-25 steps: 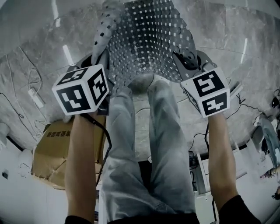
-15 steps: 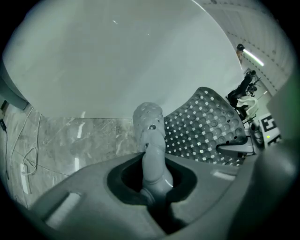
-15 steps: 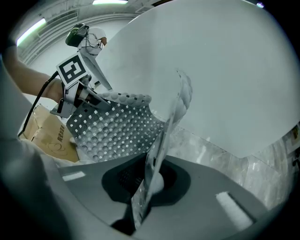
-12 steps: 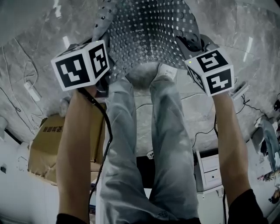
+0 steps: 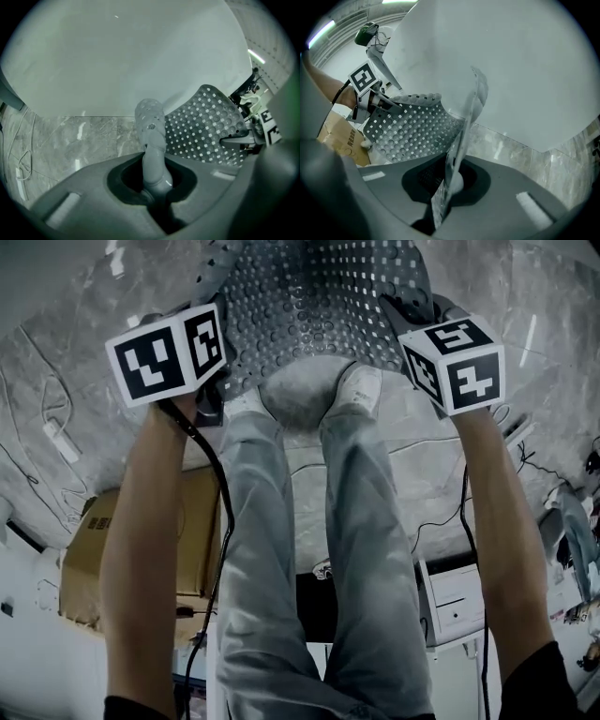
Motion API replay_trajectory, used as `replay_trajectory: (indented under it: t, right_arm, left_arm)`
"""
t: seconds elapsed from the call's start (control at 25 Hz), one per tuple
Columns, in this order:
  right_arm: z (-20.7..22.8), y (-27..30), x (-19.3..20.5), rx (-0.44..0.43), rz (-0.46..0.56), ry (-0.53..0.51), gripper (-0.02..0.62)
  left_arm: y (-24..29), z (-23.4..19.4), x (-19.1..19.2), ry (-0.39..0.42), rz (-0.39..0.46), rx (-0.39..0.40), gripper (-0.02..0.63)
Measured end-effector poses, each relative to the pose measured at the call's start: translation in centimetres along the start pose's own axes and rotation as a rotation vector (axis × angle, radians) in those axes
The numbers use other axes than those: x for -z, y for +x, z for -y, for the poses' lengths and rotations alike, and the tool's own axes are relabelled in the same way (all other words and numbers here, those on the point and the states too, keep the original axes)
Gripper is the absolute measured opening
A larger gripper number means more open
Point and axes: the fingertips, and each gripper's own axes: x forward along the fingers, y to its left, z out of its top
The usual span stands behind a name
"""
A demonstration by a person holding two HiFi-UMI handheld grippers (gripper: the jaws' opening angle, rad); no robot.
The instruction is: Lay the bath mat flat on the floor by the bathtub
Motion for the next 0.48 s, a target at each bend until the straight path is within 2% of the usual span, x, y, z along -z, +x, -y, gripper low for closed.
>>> replay_trajectory:
  t: [0.24, 0.48]
  right_arm:
    - [0.4, 2.6, 0.5, -0.01, -0.021, 0.016, 0.028]
    - [1.9, 4.6, 2.5, -0.013, -0.047, 0.073, 0.028]
  left_arm:
    - [2.7, -1.2, 0.9, 0.043, -0.048, -0.002, 0.031]
    - [4.6, -3.4, 3.0, 0.032, -0.096, -0.065, 0.032]
